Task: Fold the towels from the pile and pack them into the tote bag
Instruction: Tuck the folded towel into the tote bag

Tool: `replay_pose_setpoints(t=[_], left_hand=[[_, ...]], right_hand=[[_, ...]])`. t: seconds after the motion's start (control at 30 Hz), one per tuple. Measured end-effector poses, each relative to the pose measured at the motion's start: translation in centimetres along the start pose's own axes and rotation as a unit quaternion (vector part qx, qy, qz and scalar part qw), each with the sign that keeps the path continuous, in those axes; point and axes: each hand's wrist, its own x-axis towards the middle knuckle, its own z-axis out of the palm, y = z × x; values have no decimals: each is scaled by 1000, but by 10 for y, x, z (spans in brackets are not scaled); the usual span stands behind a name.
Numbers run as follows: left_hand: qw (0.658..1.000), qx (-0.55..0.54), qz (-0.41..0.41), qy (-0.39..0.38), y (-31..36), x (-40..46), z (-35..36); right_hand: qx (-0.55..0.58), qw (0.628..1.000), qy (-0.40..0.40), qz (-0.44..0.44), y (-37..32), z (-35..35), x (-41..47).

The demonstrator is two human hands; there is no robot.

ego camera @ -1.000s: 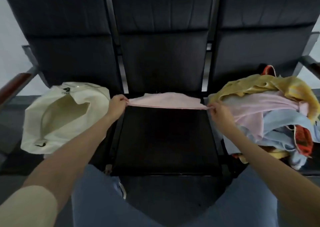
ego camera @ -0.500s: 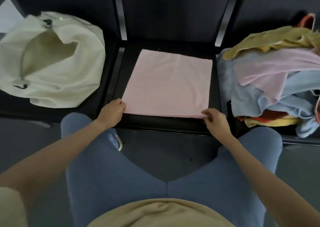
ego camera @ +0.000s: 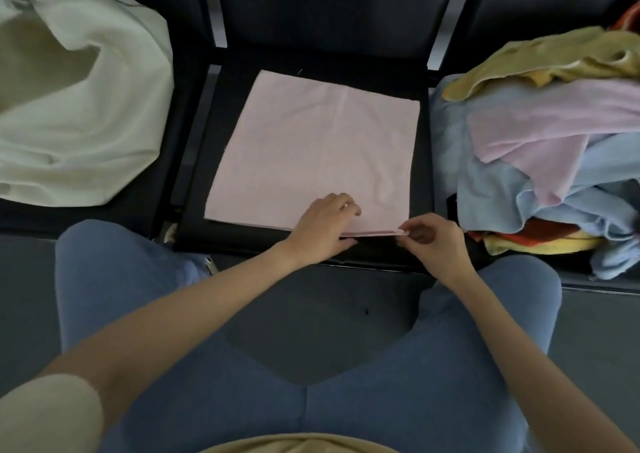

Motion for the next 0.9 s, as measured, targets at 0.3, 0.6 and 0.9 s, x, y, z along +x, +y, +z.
replay_pose_setpoints(t=[0.3,0.6,0.9], left_hand=[[996,-68,57,6,29,41,13],[994,-47,101,-4,33,37,14],[994,-108,11,-7,40,33,-10]], right_hand=[[40,999,-24,27,3,-10,4],[34,996,28,77,5,-15,19],[247,928,6,280,3,-5,120]])
